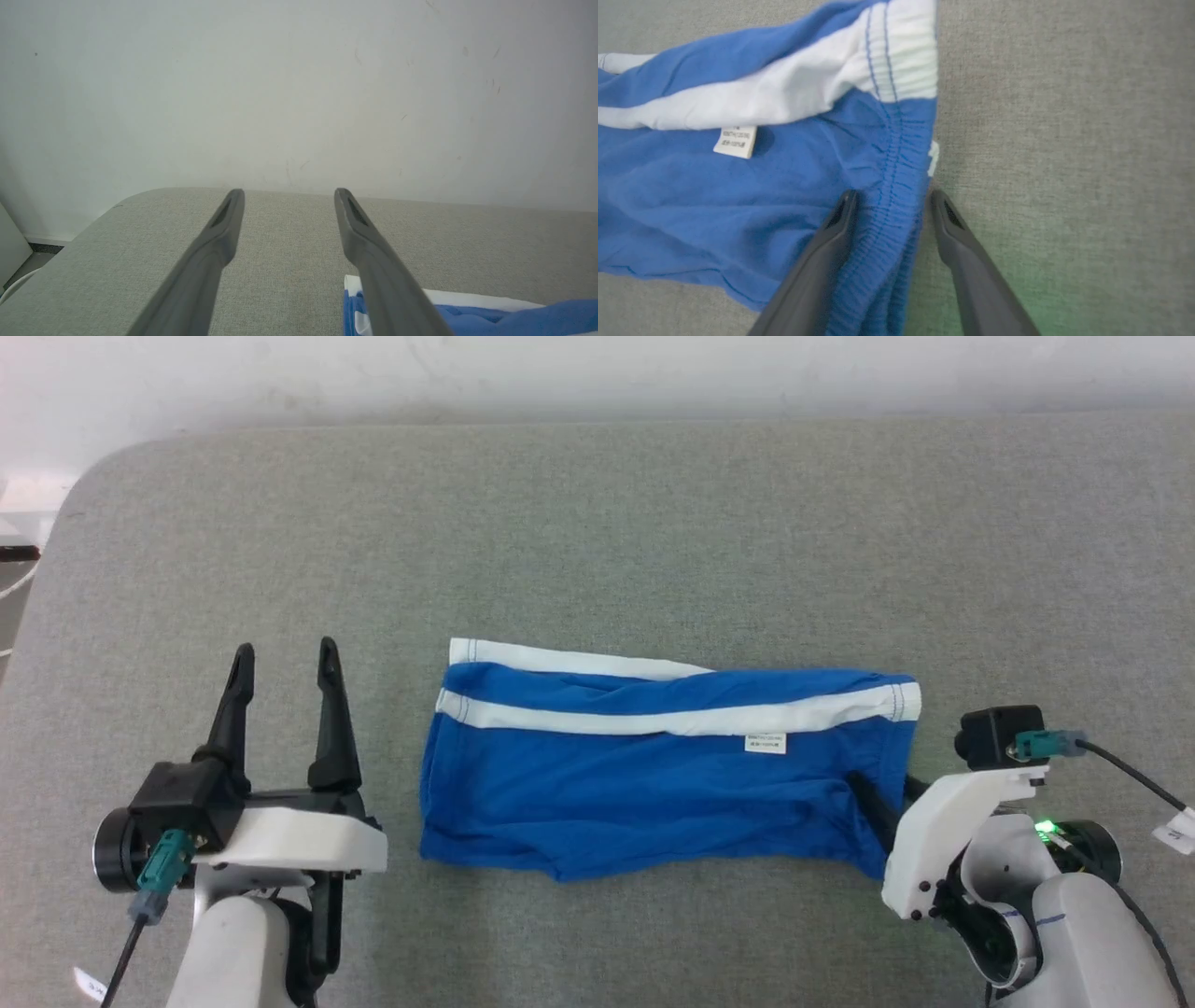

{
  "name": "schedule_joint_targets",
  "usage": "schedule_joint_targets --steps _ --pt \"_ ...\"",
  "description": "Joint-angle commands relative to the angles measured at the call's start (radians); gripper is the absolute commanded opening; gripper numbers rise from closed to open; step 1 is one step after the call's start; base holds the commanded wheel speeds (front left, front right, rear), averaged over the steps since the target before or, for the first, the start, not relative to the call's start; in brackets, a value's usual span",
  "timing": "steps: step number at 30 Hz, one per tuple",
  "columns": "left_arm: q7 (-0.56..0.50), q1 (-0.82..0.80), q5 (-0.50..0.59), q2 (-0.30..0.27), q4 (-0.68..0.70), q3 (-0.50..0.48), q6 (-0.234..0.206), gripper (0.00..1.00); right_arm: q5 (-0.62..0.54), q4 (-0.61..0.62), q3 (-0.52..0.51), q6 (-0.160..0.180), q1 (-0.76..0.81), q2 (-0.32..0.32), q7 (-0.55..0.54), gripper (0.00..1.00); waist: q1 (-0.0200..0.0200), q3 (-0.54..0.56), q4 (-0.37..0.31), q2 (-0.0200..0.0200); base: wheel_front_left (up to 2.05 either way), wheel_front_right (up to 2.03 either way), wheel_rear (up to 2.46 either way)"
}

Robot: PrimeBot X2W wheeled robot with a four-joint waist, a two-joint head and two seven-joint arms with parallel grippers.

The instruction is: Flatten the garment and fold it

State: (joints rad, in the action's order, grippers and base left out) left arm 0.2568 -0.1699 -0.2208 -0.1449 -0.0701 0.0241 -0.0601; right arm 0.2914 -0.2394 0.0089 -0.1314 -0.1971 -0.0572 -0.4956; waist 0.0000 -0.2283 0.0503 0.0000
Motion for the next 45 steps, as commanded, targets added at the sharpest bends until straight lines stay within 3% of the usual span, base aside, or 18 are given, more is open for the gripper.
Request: schedule_joint_targets --steps 1,3,9,17,22,26,34,39,45 --pt "0.005 0.007 0.01 0.005 -0.004 -0.007 0.012 1.0 0.003 -0.018 0.014 0.001 0.011 0.007 -0.019 0.18 0.0 0.001 -0.001 0.0 0.0 0.0 0.0" --pt "0.005 0.01 0.017 0.011 -0.008 -0.017 0.019 1.0 -0.001 -0.009 0.013 0.001 0.007 0.007 -0.017 0.0 0.0 0.003 -0.004 0.0 0.0 0.0 0.0" --pt "0.005 0.014 0.031 0.028 -0.022 -0.039 0.041 1.0 -0.028 0.022 -0.068 0.001 0.004 0.007 -0.003 0.0 0.0 0.009 -0.008 0.0 0.0 0.0 0.0" --pt "0.005 0.016 0.047 0.049 -0.032 -0.051 0.062 1.0 -0.201 0.114 -0.334 0.001 0.018 0.007 -0.031 0.0 0.0 0.013 -0.005 0.0 0.0 0.0 0.0" --pt "0.005 0.014 0.054 0.055 -0.04 -0.057 0.074 1.0 -0.212 0.212 -0.374 0.001 0.038 0.007 -0.108 0.0 0.0 0.015 -0.005 0.0 0.0 0.0 0.0" --pt "0.005 0.012 0.06 0.059 -0.046 -0.063 0.08 1.0 -0.135 0.337 -0.297 0.001 0.074 0.007 -0.194 0.0 0.0 0.02 -0.005 0.0 0.0 0.0 0.0" --pt "0.005 0.007 0.067 0.068 -0.067 -0.059 0.094 1.0 -0.05 0.576 -0.002 0.001 0.119 0.007 -0.338 0.0 0.0 0.026 0.004 0.0 0.0 0.0 0.0" --pt "0.005 -0.005 0.07 0.073 -0.071 -0.057 0.101 1.0 -0.055 0.521 0.155 0.001 0.048 0.007 -0.353 0.0 0.0 0.017 0.017 0.0 0.0 0.0 0.0" --pt "0.005 -0.024 0.071 0.076 -0.072 -0.061 0.112 1.0 -0.047 0.321 0.3 0.001 -0.078 0.007 -0.302 0.0 0.0 -0.007 0.038 0.0 0.0 0.0 0.0"
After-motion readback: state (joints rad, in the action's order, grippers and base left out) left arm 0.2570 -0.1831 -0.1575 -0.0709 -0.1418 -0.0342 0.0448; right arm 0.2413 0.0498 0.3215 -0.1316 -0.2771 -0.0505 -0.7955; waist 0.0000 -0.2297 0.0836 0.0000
